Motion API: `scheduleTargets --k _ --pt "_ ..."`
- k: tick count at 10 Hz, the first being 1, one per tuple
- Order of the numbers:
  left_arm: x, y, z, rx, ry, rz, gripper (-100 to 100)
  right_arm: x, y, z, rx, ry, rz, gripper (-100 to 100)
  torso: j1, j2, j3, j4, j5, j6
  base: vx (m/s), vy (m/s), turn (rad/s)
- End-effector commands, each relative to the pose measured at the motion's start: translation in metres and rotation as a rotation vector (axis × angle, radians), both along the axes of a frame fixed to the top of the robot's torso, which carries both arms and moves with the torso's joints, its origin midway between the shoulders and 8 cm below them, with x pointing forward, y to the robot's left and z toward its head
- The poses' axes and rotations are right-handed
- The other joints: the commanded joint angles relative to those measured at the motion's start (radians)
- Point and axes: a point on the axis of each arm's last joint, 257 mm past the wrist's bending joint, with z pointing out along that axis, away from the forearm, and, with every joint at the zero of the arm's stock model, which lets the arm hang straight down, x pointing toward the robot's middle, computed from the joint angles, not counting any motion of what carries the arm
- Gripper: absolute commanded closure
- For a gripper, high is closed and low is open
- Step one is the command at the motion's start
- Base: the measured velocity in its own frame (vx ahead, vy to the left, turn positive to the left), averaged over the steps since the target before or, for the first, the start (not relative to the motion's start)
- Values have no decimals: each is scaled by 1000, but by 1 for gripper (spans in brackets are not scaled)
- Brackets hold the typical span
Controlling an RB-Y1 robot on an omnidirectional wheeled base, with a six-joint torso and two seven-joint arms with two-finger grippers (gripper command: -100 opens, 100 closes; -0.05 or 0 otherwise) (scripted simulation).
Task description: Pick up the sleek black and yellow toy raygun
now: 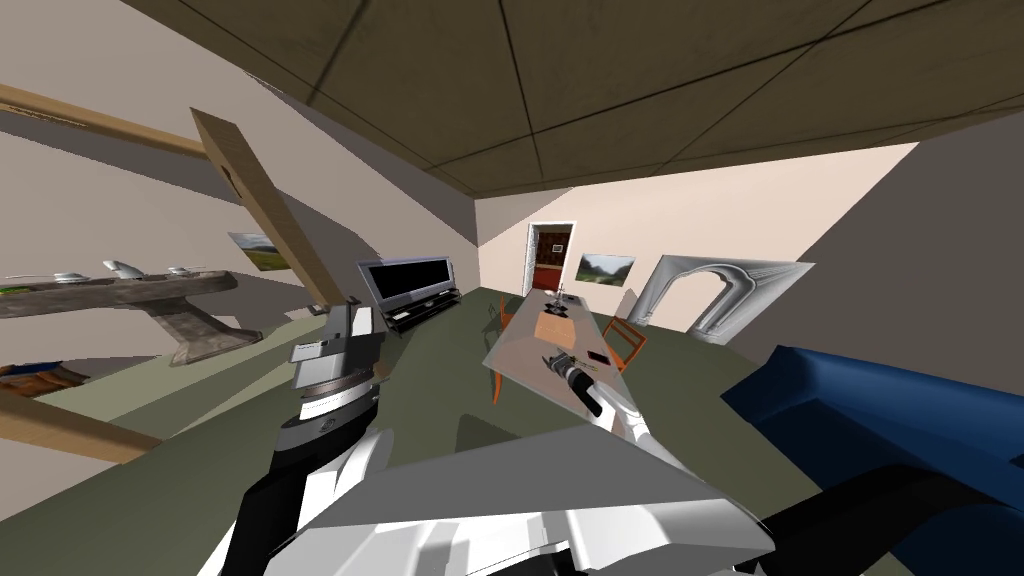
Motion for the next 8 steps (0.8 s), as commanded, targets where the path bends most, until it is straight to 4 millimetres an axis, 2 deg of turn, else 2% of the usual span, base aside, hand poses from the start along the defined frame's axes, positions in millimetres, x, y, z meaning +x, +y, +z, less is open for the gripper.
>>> scheduleTargets --k 1,2,3,4,7,8 --pt "0 0 0 0 0 0 0 9 -13 -6 -84 4 -1 -100 0 0 0 0 0 0 1 -17 54" --pt "0 0 0 0 0 0 0 4 -21 -17 -91 28 -14 -100 0 0 0 0 0 -1 3 -15 50" --pt "0 0 0 0 0 0 0 4 -22 -19 -92 32 -16 -100 0 0 0 0 0 0 0 -8 -2" --pt "0 0 0 0 0 0 0 8 -37 -25 -164 43 -22 -100 1 0 0 0 0 0 0 -10 66" --pt "0 0 0 0 0 0 0 6 -61 -41 -240 80 -40 -100 0 0 0 0 0 0 1 -16 47" --pt "0 0 0 0 0 0 0 13 -70 -39 -300 77 -38 -100 0 0 0 0 0 0 2 -19 47"
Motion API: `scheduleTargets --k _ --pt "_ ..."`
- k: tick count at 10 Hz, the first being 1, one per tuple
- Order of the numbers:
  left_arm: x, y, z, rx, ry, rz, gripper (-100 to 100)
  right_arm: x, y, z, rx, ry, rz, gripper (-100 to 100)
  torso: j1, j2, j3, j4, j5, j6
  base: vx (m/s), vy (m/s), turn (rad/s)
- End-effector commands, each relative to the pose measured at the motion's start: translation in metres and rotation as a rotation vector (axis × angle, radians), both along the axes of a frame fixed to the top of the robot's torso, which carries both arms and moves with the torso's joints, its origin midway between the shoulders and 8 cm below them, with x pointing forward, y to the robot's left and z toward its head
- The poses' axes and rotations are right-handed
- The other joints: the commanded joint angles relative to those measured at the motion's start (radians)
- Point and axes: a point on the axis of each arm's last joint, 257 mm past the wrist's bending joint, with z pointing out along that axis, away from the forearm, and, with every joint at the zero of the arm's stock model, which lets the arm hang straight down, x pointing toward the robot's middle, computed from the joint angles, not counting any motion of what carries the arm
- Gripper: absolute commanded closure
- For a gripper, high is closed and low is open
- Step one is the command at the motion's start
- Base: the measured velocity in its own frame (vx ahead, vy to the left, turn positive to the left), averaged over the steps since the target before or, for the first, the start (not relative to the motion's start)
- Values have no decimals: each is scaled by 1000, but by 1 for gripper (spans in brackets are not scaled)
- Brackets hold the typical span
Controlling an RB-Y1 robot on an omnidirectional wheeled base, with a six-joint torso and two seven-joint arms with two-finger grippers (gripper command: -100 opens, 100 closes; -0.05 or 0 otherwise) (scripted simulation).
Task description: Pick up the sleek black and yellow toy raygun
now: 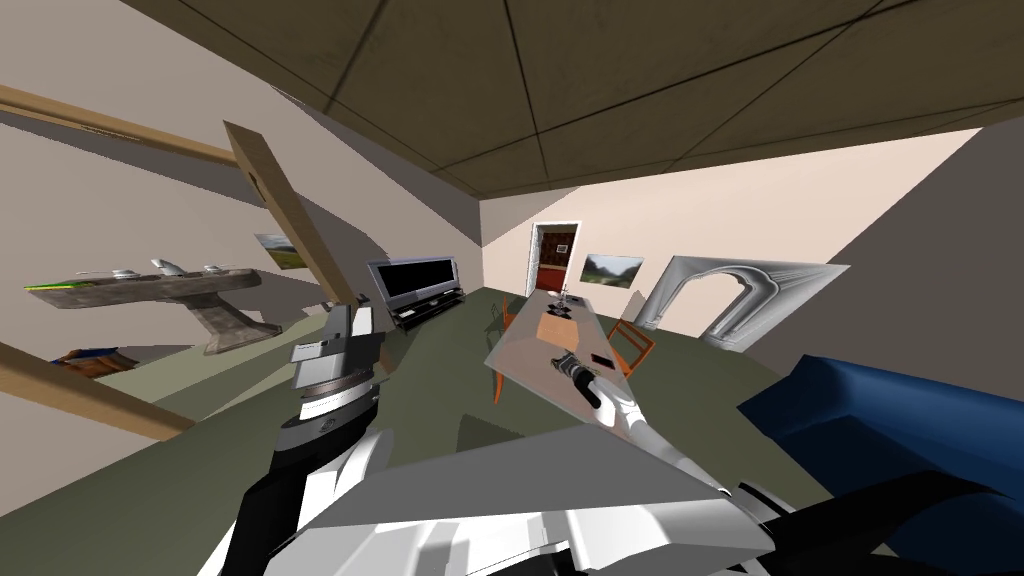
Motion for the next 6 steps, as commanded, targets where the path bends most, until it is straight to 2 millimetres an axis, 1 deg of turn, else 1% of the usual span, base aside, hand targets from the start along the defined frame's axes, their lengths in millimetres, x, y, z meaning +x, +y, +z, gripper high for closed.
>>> scheduleTargets --k 1,2,3,4,5,6 --pt "0 0 0 0 0 0 0 -5 -14 -12 -42 28 -14 -100 0 0 0 0 0 0 2 -18 37" --pt "0 0 0 0 0 0 0 0 -26 -13 -101 37 -14 -100 0 0 0 0 0 0 2 -19 48" --pt "0 0 0 0 0 0 0 -5 -32 -20 -106 54 -25 -100 0 0 0 0 0 0 2 -16 31" --pt "0 0 0 0 0 0 0 -3 -46 -24 -164 69 -29 -100 0 0 0 0 0 0 3 -20 40" --pt "0 0 0 0 0 0 0 -6 -50 -28 -167 79 -35 -100 0 0 0 0 0 0 4 -18 29" --pt "0 0 0 0 0 0 0 -5 -62 -31 -220 95 -39 -100 0 0 0 0 0 0 5 -20 42"
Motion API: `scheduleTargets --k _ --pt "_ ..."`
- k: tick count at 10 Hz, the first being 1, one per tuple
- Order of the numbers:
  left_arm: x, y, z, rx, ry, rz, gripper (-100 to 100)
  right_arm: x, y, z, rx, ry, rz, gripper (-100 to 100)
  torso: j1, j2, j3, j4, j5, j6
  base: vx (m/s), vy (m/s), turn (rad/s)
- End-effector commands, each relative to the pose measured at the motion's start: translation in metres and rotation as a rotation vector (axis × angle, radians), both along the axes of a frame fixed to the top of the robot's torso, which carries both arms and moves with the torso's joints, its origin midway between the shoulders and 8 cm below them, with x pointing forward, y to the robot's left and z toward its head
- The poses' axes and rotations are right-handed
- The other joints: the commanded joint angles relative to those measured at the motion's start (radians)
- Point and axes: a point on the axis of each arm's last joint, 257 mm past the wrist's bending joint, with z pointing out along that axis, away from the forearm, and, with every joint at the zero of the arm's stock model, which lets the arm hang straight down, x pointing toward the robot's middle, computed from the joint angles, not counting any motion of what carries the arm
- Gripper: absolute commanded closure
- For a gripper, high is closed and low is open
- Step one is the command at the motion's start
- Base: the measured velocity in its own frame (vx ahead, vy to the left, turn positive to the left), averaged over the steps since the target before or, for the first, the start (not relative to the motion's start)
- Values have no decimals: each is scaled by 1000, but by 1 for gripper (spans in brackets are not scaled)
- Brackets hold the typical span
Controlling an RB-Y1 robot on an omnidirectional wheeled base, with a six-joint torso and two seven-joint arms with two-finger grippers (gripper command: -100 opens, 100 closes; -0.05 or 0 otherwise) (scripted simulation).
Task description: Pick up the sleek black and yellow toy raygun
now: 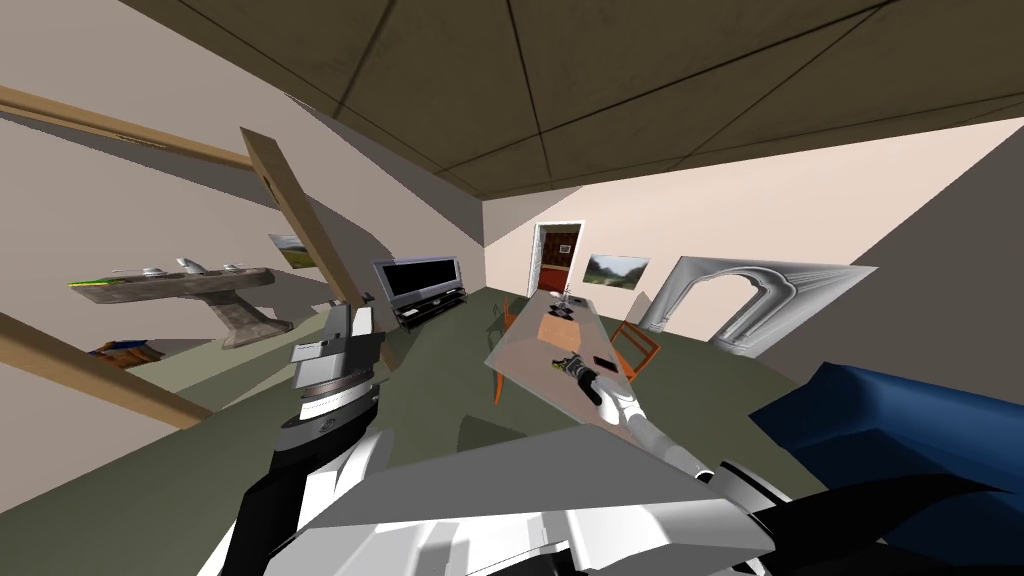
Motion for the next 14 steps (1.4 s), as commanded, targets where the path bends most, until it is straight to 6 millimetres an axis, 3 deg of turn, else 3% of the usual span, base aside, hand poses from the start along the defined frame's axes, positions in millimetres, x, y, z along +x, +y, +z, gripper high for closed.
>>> scheduleTargets --k 1,4,6,14 --pt "0 0 0 0 0 0 0 0 -18 -5 -79 28 -5 -100 0 0 0 0 0 0 11 -30 74" --pt "0 0 0 0 0 0 0 -6 -25 -12 -84 46 -17 -100 1 0 0 0 0 0 5 -12 7" --pt "0 0 0 0 0 0 0 -9 -46 -19 -171 84 -22 -100 1 0 0 0 0 0 7 -17 55" --pt "0 0 0 0 0 0 0 -38 -87 -48 -296 201 -47 -100 -1 -1 -1 0 0 0 12 -22 28"
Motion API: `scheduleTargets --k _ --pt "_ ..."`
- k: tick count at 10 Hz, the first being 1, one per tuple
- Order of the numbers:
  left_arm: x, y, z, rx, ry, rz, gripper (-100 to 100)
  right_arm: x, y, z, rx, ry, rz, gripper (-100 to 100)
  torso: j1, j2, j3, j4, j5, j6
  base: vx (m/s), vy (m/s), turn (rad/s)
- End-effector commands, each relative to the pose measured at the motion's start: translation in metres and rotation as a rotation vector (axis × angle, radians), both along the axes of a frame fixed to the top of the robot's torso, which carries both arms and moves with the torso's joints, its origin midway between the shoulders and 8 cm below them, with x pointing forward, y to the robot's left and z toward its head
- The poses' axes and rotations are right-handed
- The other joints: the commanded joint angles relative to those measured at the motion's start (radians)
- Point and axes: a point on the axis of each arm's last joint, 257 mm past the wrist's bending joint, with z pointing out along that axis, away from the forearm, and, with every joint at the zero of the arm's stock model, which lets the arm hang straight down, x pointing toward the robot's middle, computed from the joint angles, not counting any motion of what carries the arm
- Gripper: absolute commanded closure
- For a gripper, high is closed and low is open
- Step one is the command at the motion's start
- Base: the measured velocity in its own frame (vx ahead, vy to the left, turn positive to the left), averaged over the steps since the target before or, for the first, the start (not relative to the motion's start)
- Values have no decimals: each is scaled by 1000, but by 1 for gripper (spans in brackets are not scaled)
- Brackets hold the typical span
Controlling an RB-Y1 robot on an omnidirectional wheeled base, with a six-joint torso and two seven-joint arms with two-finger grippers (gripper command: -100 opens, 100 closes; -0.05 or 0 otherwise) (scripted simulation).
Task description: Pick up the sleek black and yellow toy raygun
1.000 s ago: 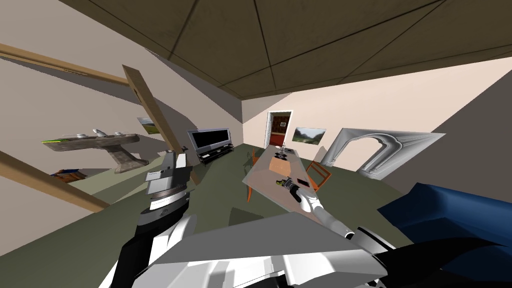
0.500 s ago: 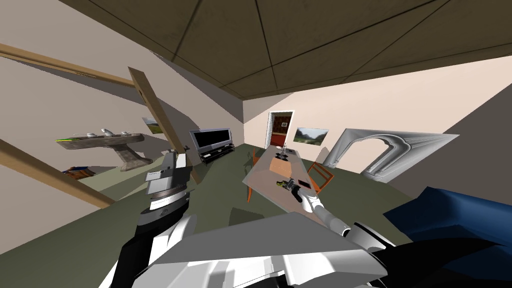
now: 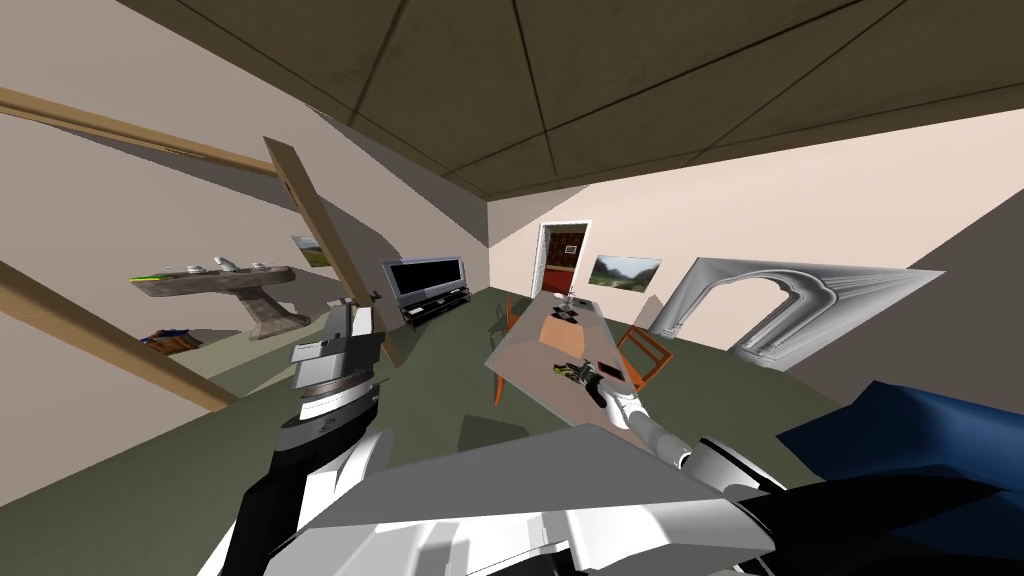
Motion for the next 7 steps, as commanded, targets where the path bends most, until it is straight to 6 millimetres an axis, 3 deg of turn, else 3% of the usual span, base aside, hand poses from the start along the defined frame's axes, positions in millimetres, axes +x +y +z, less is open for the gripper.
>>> scheduleTargets --k 1,2,4,5,6,7 --pt "0 0 0 0 0 0 0 -9 -6 -9 -18 28 -4 -100 0 0 0 0 0 0 18 -19 20" --pt "0 0 0 0 0 0 0 -24 -7 -23 -26 64 -8 -100 1 0 0 0 0 0 31 -25 39" --pt "0 0 0 0 0 0 0 -22 -6 -20 -24 59 -10 -100 1 0 0 0 0 0 17 -16 7" --pt "0 0 0 0 0 0 0 -22 -6 -20 -25 60 -9 0 1 0 0 0 0 0 0 0 0" --pt "0 0 0 0 0 0 0 -20 8 -26 -25 60 -7 -100 2 1 0 0 0 0 25 -61 -13" --pt "0 0 0 0 0 0 0 -20 8 -26 -25 60 -7 -100 -1 0 0 0 0 0 32 -76 8"
